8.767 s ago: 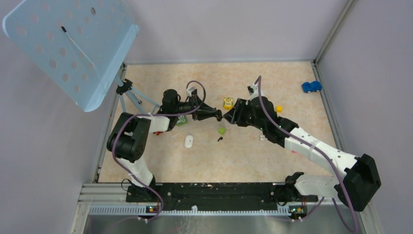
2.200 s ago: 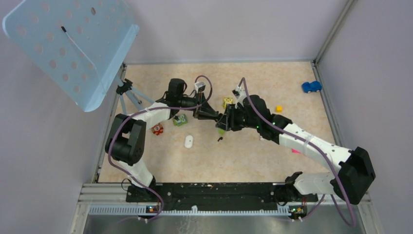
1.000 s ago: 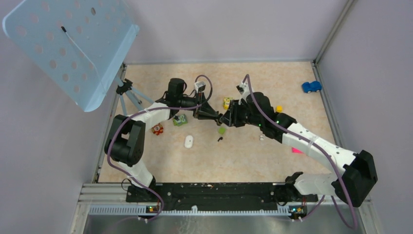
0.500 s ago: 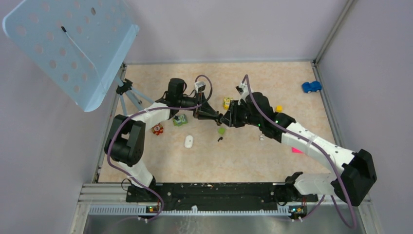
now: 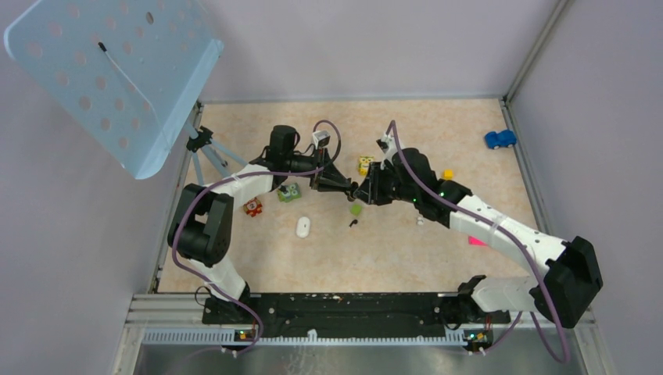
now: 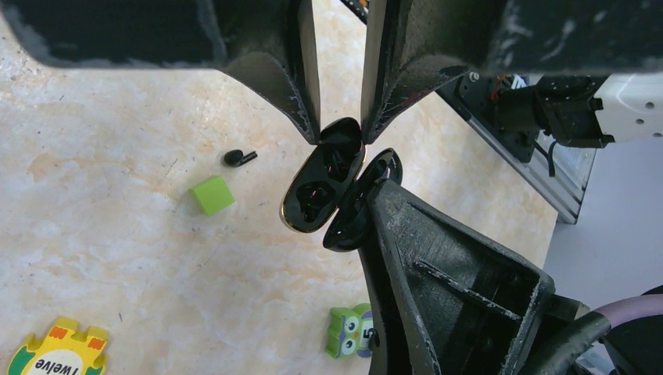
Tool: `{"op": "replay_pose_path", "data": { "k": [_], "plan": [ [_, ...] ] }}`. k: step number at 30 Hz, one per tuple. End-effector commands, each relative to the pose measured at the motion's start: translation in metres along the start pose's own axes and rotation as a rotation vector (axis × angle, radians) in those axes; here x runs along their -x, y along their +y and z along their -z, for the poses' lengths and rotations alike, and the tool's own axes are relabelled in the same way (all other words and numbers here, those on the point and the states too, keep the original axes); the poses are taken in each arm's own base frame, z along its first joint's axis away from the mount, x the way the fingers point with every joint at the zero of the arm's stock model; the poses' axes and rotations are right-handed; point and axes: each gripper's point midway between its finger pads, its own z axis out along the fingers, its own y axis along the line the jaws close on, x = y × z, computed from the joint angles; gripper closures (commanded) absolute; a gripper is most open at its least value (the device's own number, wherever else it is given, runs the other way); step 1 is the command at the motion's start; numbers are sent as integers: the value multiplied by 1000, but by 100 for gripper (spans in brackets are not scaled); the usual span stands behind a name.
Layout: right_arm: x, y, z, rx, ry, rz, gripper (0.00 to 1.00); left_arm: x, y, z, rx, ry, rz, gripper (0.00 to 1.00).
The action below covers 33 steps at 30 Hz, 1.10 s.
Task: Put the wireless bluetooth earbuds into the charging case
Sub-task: Adjust the left earbud in the left side groove of the charging case.
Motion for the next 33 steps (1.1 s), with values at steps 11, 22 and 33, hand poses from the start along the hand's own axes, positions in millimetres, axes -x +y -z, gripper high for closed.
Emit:
{"op": "replay_pose_path", "data": {
  "k": [11,22,33],
  "plan": [
    [22,14,4,48,-42,37,93,-8,-17,3,-34,15,-84,100],
    [21,13,3,82,-20,263,100,-11,-17,4,-39,30,-87,100],
    [17,14,0,123,28,442,100,-12,-17,4,-40,37,-88,100]
  ]
}}
